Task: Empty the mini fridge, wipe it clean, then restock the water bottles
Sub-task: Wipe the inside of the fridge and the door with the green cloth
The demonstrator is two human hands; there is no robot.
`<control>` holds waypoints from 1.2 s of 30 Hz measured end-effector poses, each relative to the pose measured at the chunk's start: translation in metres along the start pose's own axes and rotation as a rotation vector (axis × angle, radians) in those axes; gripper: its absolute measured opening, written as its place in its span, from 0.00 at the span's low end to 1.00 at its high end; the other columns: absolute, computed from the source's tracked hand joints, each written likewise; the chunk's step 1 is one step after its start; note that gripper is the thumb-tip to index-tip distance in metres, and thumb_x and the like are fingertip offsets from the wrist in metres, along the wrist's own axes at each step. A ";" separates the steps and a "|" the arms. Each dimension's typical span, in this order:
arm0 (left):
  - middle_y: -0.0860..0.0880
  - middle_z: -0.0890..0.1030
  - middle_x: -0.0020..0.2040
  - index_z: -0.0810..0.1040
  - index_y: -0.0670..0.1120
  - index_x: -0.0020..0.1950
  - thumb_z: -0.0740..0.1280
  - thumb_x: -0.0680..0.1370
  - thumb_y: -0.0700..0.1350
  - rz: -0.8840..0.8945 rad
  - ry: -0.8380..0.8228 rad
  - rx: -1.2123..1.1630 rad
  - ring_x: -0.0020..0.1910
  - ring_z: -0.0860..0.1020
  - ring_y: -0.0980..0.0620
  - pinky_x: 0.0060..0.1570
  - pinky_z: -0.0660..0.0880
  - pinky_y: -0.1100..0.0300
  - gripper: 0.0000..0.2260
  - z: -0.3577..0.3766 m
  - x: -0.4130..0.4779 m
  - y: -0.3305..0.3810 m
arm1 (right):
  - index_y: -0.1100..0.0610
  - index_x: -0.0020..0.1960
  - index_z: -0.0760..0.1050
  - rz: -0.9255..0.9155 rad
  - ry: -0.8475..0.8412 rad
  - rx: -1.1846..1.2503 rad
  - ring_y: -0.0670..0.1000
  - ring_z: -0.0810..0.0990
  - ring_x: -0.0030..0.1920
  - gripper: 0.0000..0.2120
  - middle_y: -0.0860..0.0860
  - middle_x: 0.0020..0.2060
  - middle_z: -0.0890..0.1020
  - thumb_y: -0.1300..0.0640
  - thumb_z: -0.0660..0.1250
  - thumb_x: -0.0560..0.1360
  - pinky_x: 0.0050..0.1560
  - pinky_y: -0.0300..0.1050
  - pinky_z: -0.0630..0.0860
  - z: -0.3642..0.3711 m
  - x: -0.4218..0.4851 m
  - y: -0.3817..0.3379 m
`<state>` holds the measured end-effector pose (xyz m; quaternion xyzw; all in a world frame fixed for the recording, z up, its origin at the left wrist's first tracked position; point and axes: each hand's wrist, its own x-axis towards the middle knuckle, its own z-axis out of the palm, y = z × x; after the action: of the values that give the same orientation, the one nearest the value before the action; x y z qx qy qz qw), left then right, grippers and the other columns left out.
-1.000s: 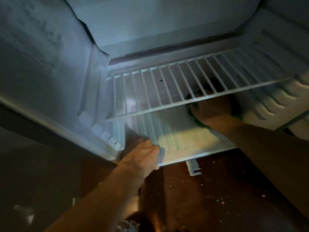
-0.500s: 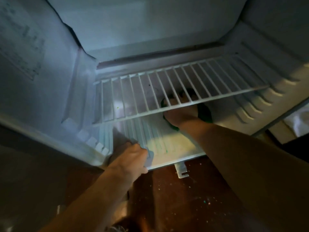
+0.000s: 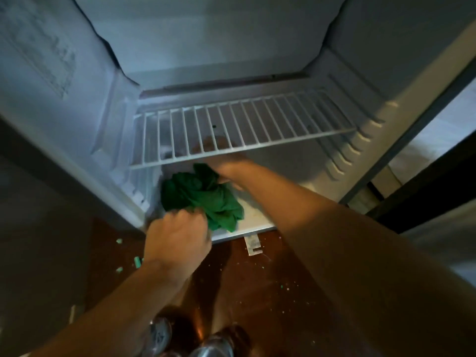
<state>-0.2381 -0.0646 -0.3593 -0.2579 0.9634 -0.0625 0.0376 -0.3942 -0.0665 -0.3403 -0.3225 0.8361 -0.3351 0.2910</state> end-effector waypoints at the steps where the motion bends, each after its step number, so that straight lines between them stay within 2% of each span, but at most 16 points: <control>1: 0.46 0.76 0.56 0.72 0.48 0.59 0.60 0.78 0.52 -0.060 0.103 -0.121 0.57 0.75 0.46 0.48 0.76 0.51 0.13 -0.002 0.004 0.001 | 0.58 0.64 0.73 -0.006 0.069 -0.144 0.59 0.75 0.63 0.16 0.59 0.64 0.76 0.52 0.56 0.82 0.62 0.50 0.72 -0.010 0.001 0.012; 2: 0.45 0.73 0.60 0.69 0.48 0.64 0.62 0.77 0.54 -0.116 0.129 -0.231 0.61 0.71 0.44 0.51 0.75 0.49 0.18 0.000 0.011 0.002 | 0.56 0.68 0.70 0.003 0.121 -0.282 0.60 0.73 0.65 0.18 0.59 0.66 0.74 0.52 0.56 0.82 0.63 0.50 0.70 -0.017 0.001 0.030; 4: 0.43 0.62 0.72 0.58 0.54 0.74 0.64 0.74 0.61 -0.173 0.008 -0.307 0.71 0.60 0.40 0.64 0.67 0.43 0.32 0.011 0.032 0.007 | 0.51 0.76 0.59 0.116 0.101 -0.490 0.59 0.63 0.73 0.27 0.57 0.74 0.63 0.44 0.57 0.79 0.69 0.53 0.64 -0.021 -0.013 0.080; 7: 0.46 0.44 0.79 0.44 0.64 0.76 0.64 0.72 0.67 -0.190 -0.236 -0.256 0.76 0.42 0.34 0.71 0.49 0.33 0.40 0.025 0.057 0.015 | 0.44 0.78 0.37 0.205 -0.050 -0.568 0.57 0.38 0.77 0.40 0.52 0.78 0.37 0.32 0.54 0.76 0.75 0.60 0.42 -0.011 -0.035 0.140; 10: 0.44 0.48 0.77 0.46 0.63 0.76 0.60 0.75 0.66 -0.142 -0.230 -0.130 0.74 0.47 0.32 0.69 0.54 0.31 0.35 0.035 0.065 0.022 | 0.43 0.75 0.28 0.179 -0.058 -0.544 0.55 0.26 0.73 0.42 0.49 0.73 0.26 0.30 0.51 0.75 0.72 0.62 0.31 0.001 -0.032 0.157; 14: 0.44 0.48 0.78 0.48 0.63 0.76 0.57 0.78 0.64 -0.118 -0.240 -0.050 0.75 0.46 0.34 0.68 0.53 0.30 0.30 0.044 0.071 0.018 | 0.42 0.69 0.19 0.176 -0.003 -0.563 0.55 0.24 0.73 0.44 0.49 0.72 0.23 0.22 0.42 0.68 0.71 0.65 0.32 0.013 -0.030 0.163; 16: 0.45 0.47 0.79 0.46 0.64 0.77 0.56 0.79 0.63 -0.139 -0.261 -0.038 0.75 0.47 0.35 0.67 0.53 0.30 0.30 0.043 0.084 0.014 | 0.42 0.65 0.16 0.180 0.001 -0.556 0.54 0.25 0.73 0.49 0.49 0.72 0.23 0.17 0.26 0.54 0.72 0.65 0.33 0.012 -0.030 0.160; 18: 0.45 0.47 0.79 0.44 0.64 0.77 0.55 0.80 0.62 -0.148 -0.287 -0.046 0.76 0.49 0.36 0.67 0.53 0.31 0.29 0.040 0.098 0.015 | 0.44 0.65 0.17 0.202 -0.013 -0.554 0.55 0.25 0.73 0.56 0.49 0.72 0.23 0.18 0.24 0.44 0.71 0.65 0.32 0.010 -0.029 0.157; 21: 0.46 0.63 0.74 0.58 0.64 0.73 0.56 0.79 0.60 -0.187 -0.178 -0.209 0.71 0.62 0.40 0.66 0.63 0.42 0.22 0.046 0.112 0.007 | 0.44 0.65 0.17 0.223 -0.023 -0.561 0.55 0.25 0.73 0.48 0.49 0.71 0.23 0.22 0.32 0.55 0.70 0.64 0.32 0.012 -0.027 0.158; 24: 0.43 0.74 0.62 0.67 0.59 0.66 0.50 0.79 0.57 -0.128 -0.141 -0.109 0.60 0.71 0.36 0.55 0.68 0.38 0.17 0.059 0.131 -0.005 | 0.43 0.66 0.17 0.234 -0.033 -0.584 0.55 0.25 0.73 0.46 0.49 0.72 0.24 0.22 0.36 0.61 0.67 0.64 0.28 0.015 -0.023 0.160; 26: 0.43 0.75 0.62 0.67 0.59 0.67 0.49 0.79 0.60 -0.103 -0.124 -0.078 0.59 0.72 0.36 0.55 0.68 0.39 0.19 0.059 0.134 -0.006 | 0.43 0.64 0.16 0.234 -0.043 -0.591 0.55 0.23 0.71 0.46 0.50 0.71 0.23 0.23 0.31 0.56 0.63 0.64 0.24 0.012 -0.024 0.158; 27: 0.43 0.73 0.65 0.65 0.61 0.70 0.51 0.79 0.60 -0.099 -0.125 -0.116 0.62 0.70 0.37 0.60 0.67 0.41 0.20 0.053 0.131 -0.003 | 0.43 0.64 0.16 0.226 -0.050 -0.591 0.54 0.22 0.70 0.45 0.50 0.71 0.22 0.23 0.32 0.57 0.63 0.63 0.24 0.011 -0.025 0.157; 29: 0.43 0.63 0.74 0.57 0.60 0.75 0.54 0.81 0.59 -0.074 -0.135 -0.170 0.71 0.63 0.38 0.69 0.58 0.49 0.23 0.048 0.115 0.001 | 0.43 0.65 0.17 0.210 -0.061 -0.583 0.54 0.22 0.71 0.43 0.50 0.70 0.21 0.23 0.39 0.67 0.68 0.64 0.27 0.009 -0.028 0.156; 30: 0.43 0.59 0.76 0.55 0.59 0.76 0.53 0.80 0.60 -0.071 -0.169 -0.095 0.73 0.59 0.38 0.69 0.57 0.45 0.25 0.042 0.103 0.004 | 0.43 0.66 0.18 0.205 -0.055 -0.580 0.55 0.23 0.71 0.43 0.50 0.70 0.22 0.24 0.42 0.70 0.70 0.65 0.29 0.009 -0.029 0.156; 32: 0.41 0.59 0.74 0.55 0.58 0.75 0.54 0.78 0.63 -0.016 -0.169 0.089 0.70 0.59 0.36 0.64 0.62 0.38 0.26 0.036 0.081 0.006 | 0.44 0.68 0.19 0.199 -0.058 -0.591 0.56 0.23 0.72 0.43 0.50 0.71 0.23 0.25 0.44 0.72 0.70 0.65 0.29 0.008 -0.029 0.154; 36: 0.40 0.66 0.65 0.59 0.55 0.72 0.56 0.79 0.61 0.023 -0.274 0.135 0.63 0.65 0.37 0.56 0.68 0.40 0.23 0.028 0.065 0.014 | 0.43 0.71 0.21 0.202 -0.102 -0.587 0.56 0.21 0.70 0.42 0.50 0.69 0.20 0.27 0.45 0.74 0.68 0.64 0.27 0.005 -0.033 0.151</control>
<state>-0.2977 -0.0881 -0.3918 -0.2499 0.9457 -0.0911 0.1868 -0.4222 0.0414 -0.4477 -0.3245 0.9092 -0.0321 0.2588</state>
